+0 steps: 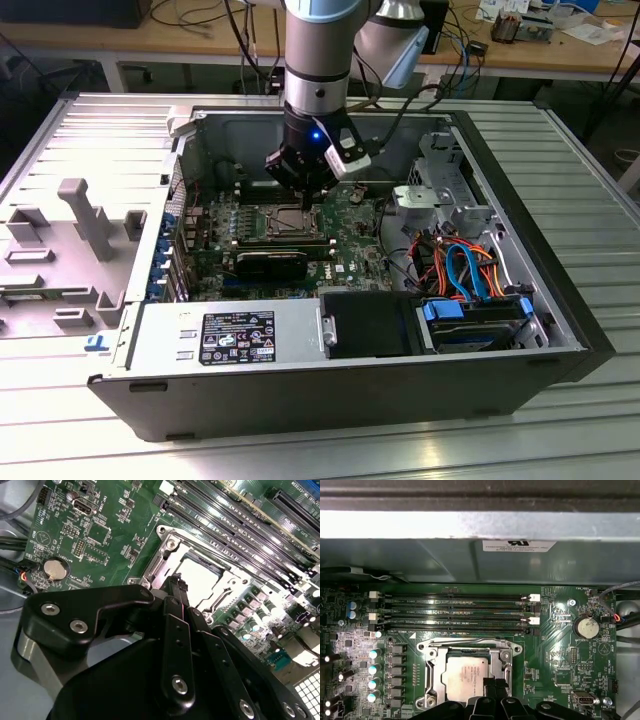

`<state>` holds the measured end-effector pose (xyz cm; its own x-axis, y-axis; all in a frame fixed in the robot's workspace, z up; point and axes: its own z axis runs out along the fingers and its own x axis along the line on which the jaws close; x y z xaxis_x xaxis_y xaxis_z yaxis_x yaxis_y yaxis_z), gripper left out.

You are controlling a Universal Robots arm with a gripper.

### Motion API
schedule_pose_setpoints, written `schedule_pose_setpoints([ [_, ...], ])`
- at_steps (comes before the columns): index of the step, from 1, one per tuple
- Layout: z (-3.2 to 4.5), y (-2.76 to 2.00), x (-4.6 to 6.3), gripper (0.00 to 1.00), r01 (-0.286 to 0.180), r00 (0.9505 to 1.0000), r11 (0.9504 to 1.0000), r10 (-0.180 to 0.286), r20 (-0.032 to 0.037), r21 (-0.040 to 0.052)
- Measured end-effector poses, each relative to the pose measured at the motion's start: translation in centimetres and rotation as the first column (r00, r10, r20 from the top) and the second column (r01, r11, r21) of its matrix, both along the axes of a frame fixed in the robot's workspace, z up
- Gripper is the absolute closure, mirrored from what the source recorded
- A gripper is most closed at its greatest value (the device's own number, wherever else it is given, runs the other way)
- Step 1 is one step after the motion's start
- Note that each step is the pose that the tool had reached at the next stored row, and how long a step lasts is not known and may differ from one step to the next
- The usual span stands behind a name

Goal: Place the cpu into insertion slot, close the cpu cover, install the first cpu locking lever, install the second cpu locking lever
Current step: 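Install the first cpu locking lever, then install the second cpu locking lever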

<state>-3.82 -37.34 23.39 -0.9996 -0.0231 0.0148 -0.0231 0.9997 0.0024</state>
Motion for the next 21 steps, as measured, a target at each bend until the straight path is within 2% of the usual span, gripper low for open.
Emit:
schedule_pose_setpoints([
  [13,0.06,-0.07,0.0,0.89,0.0,1.0,1.0,0.0,-0.0003,-0.0007],
  [16,0.02,-1.0,0.0,0.89,0.0,1.0,1.0,0.0,-0.0002,-0.0003],
  [18,-0.05,-2.14,0.0,0.89,-0.002,1.0,1.0,0.002,-0.0001,-0.0002],
  [21,-0.21,-2.67,0.0,0.89,-0.023,0.9997,0.9997,0.023,-0.0002,-0.0002],
])
